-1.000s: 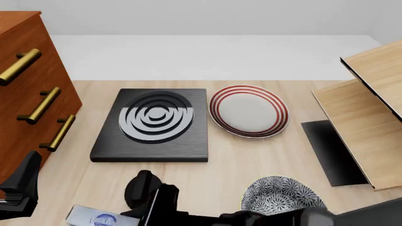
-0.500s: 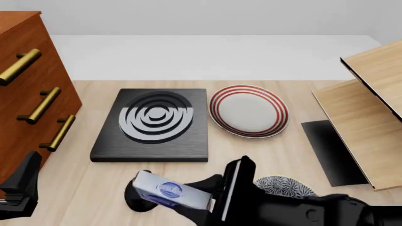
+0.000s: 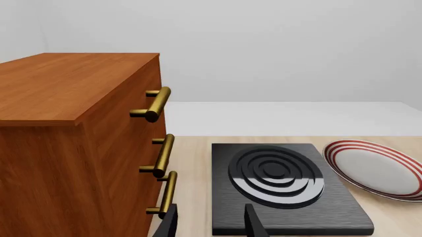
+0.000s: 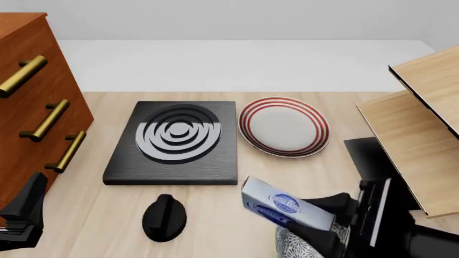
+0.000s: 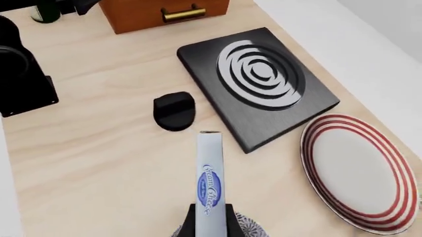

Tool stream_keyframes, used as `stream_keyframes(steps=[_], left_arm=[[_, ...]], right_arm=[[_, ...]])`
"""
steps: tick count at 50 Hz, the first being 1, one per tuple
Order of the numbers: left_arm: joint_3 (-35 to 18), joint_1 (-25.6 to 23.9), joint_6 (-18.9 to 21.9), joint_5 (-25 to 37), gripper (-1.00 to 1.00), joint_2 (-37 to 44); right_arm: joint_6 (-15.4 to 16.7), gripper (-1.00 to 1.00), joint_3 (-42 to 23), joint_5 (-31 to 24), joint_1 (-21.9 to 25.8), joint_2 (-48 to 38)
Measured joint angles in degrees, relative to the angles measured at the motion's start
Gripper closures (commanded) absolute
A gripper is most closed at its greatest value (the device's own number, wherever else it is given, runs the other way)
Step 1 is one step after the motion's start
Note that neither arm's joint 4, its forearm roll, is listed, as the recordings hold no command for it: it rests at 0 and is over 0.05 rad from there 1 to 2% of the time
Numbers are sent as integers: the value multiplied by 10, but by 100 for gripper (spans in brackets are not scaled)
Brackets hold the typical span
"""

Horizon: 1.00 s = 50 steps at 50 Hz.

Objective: Pick up the cream cheese and put it in the bowl.

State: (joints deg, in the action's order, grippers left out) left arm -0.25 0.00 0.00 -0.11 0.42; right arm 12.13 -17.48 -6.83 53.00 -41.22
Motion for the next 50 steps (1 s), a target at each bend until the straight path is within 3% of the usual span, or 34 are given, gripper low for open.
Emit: stream_keyframes(steps=[16, 29, 38, 50], left_arm=[[0, 0, 0, 0, -100, 0], [0, 0, 0, 0, -100, 0], [0, 0, 0, 0, -100, 0], [0, 0, 0, 0, -100, 0]], right_arm=[[19, 100, -14, -215, -75, 195], [26, 100, -28, -344, -117, 295], [31, 100, -26, -392, -133, 328], [29, 100, -9, -403, -139, 334]])
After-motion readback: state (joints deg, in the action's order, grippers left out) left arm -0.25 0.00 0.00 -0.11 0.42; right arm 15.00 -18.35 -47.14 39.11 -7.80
